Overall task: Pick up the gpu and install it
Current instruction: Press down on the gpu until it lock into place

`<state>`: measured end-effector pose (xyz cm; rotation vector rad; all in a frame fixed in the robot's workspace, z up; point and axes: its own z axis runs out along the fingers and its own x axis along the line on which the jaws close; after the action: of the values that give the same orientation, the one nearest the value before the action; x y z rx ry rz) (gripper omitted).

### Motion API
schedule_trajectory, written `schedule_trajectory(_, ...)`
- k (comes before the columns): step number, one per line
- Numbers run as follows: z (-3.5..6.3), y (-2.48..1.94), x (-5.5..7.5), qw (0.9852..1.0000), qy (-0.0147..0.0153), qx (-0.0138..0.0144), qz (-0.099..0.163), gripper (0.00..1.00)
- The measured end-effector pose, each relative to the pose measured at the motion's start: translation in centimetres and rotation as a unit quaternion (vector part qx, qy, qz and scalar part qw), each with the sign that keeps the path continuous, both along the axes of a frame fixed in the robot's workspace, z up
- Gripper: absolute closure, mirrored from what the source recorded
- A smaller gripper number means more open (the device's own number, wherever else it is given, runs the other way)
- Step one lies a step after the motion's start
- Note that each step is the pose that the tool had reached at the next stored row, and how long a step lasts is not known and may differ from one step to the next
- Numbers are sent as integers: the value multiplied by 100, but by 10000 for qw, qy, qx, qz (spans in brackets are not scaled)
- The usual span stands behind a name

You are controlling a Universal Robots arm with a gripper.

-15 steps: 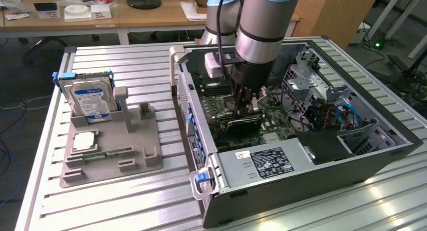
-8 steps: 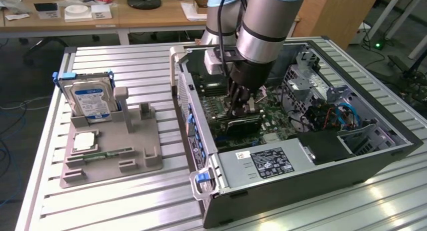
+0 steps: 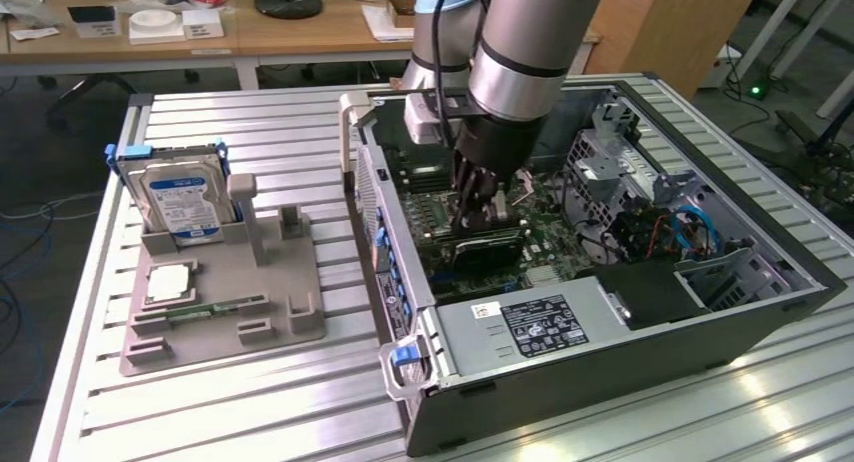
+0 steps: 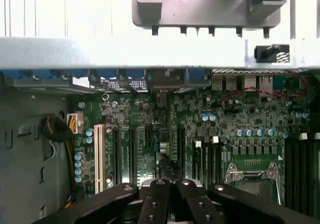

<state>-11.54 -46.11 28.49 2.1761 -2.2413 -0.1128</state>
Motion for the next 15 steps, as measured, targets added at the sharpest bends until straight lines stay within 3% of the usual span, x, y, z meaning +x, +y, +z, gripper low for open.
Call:
schedule_trajectory(11,74,0,-214,9999,-108,0,1,89)
schedule_trajectory(12,79,0,-229,9999,-135,1,1,89)
schedule_trajectory(15,80,1,-269,9997,-254,0,1,89)
